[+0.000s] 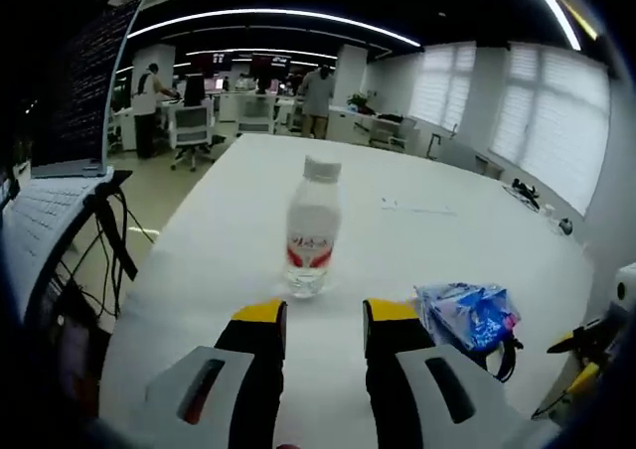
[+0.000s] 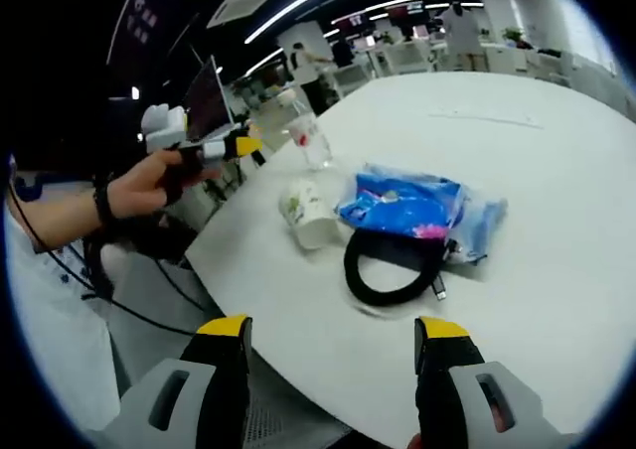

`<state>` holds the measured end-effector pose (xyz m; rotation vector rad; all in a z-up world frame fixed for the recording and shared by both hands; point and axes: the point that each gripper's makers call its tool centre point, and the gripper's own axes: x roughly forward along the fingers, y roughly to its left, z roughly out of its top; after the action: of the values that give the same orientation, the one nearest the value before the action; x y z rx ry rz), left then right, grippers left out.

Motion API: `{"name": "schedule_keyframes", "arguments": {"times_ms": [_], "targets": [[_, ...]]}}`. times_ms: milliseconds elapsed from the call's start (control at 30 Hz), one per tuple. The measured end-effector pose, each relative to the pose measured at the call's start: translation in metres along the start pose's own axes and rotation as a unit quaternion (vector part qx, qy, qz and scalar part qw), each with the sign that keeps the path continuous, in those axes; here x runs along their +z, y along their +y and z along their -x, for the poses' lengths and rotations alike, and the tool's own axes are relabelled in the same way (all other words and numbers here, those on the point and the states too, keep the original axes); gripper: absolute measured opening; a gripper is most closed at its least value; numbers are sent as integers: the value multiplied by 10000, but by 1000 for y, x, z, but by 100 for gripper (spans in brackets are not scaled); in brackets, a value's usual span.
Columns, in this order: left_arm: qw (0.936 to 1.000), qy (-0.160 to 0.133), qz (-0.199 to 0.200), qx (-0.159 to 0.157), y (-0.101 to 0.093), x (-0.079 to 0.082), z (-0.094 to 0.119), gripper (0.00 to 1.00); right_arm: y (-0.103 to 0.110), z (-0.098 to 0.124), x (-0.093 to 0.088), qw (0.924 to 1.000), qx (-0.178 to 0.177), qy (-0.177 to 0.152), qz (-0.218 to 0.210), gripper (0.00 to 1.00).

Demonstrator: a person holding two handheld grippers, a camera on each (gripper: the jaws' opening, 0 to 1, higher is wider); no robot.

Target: Arrange the tabletop items into an orderly group along one side of the table until the central work area is clear of visible clutter.

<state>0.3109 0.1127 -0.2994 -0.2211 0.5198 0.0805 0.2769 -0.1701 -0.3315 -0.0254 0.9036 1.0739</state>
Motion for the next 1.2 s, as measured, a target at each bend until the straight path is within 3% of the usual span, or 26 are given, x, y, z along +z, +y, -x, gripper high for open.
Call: {"name": "schedule_keyframes", "arguments": {"times_ms": [267, 433, 900, 1033, 1200], "targets": [[9998, 76, 80, -167, -6, -17, 14, 29, 17, -26, 21, 9993, 178, 69, 310, 67], [9995, 120, 50, -294, -13, -29, 20, 29, 26, -40, 31, 9994, 268, 6, 237, 66], [9986, 220, 31, -479, -23, -44, 34, 29, 52, -68, 42, 9976, 478, 144, 475, 65], [9983, 234, 23, -527, -17, -47, 34, 29, 51, -76, 47, 9971, 503, 195, 540, 65], [9977, 258, 45, -627, -25, -49, 42, 30, 55, -84, 50, 9961, 513, 280, 661, 65]]}}
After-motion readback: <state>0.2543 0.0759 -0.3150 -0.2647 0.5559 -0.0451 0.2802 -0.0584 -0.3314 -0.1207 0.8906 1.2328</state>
